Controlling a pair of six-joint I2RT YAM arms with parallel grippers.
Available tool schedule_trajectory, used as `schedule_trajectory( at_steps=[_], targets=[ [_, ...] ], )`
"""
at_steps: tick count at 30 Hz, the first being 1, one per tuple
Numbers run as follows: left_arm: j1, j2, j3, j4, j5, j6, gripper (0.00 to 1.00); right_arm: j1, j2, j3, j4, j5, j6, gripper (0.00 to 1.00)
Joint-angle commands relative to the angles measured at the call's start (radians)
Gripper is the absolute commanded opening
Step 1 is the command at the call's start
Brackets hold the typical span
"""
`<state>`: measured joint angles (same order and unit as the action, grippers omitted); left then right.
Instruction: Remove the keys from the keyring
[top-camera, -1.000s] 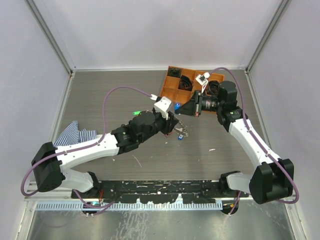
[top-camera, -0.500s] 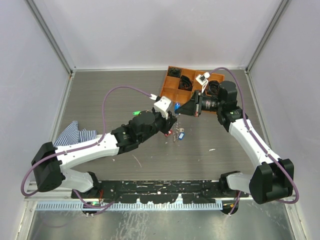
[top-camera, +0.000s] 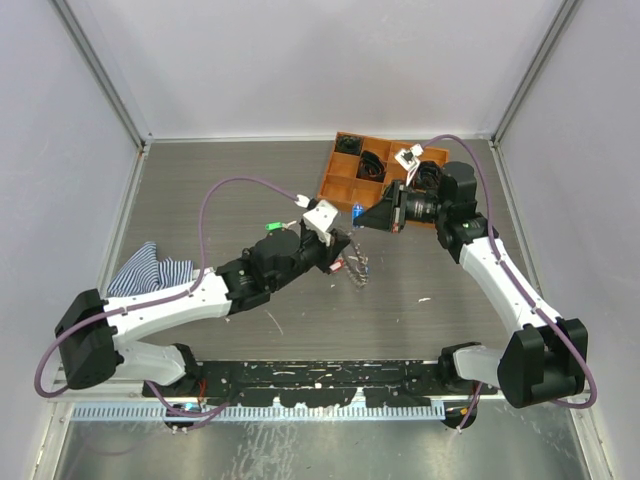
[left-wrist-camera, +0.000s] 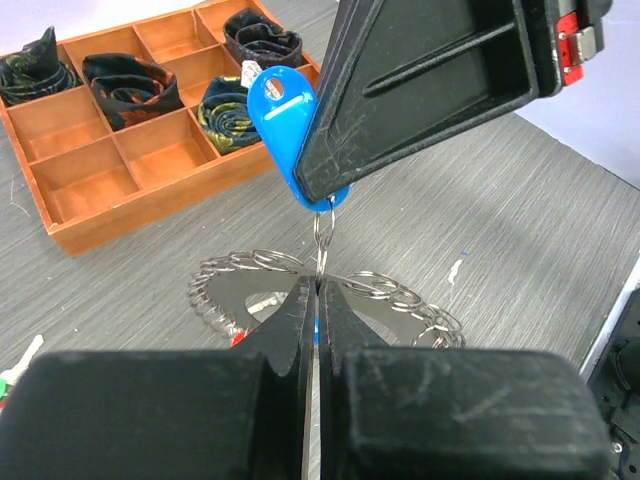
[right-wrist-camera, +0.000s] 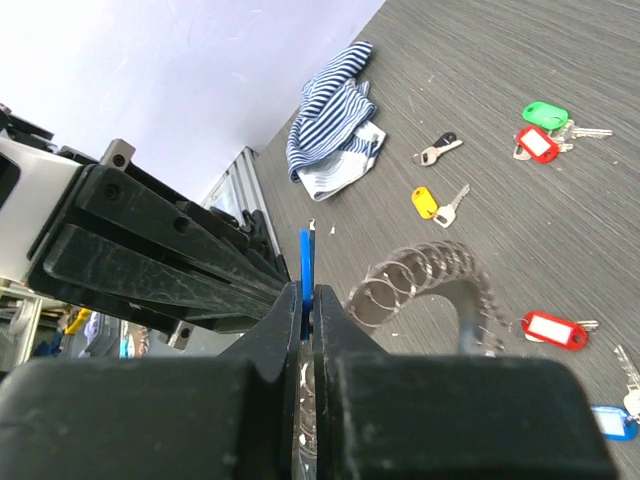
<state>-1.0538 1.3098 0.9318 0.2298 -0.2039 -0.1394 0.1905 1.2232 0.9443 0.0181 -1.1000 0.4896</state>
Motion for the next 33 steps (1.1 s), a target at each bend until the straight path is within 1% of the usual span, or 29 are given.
schedule_trajectory(
  at_steps=[1, 11, 16, 23, 27, 32, 33],
  targets=[
    [0.011, -0.076, -0.041, 0.146, 0.024, 0.024, 0.0, -0.013, -0.044, 0.03, -0.042, 0.042, -0.106, 0.01],
    [0.019, -0.079, -0.078, 0.238, 0.061, 0.007, 0.0, -0.001, -0.04, -0.01, -0.033, 0.045, -0.157, 0.01],
    [0.02, -0.071, -0.088, 0.248, 0.059, 0.004, 0.0, 0.005, -0.034, -0.019, 0.004, 0.023, -0.128, 0.01],
    [0.023, -0.05, -0.129, 0.274, 0.06, 0.005, 0.0, 0.005, -0.043, 0.035, 0.03, -0.035, -0.076, 0.01],
    [0.026, -0.047, -0.133, 0.292, 0.058, 0.002, 0.0, 0.006, -0.045, 0.032, 0.05, -0.052, -0.055, 0.01],
    [0.028, 0.0, -0.118, 0.289, 0.057, -0.004, 0.0, 0.012, -0.046, 0.028, 0.054, -0.062, -0.06, 0.01],
    [0.03, 0.002, -0.115, 0.287, 0.058, -0.007, 0.02, 0.014, -0.046, 0.028, 0.054, -0.064, -0.06, 0.01]
  ],
)
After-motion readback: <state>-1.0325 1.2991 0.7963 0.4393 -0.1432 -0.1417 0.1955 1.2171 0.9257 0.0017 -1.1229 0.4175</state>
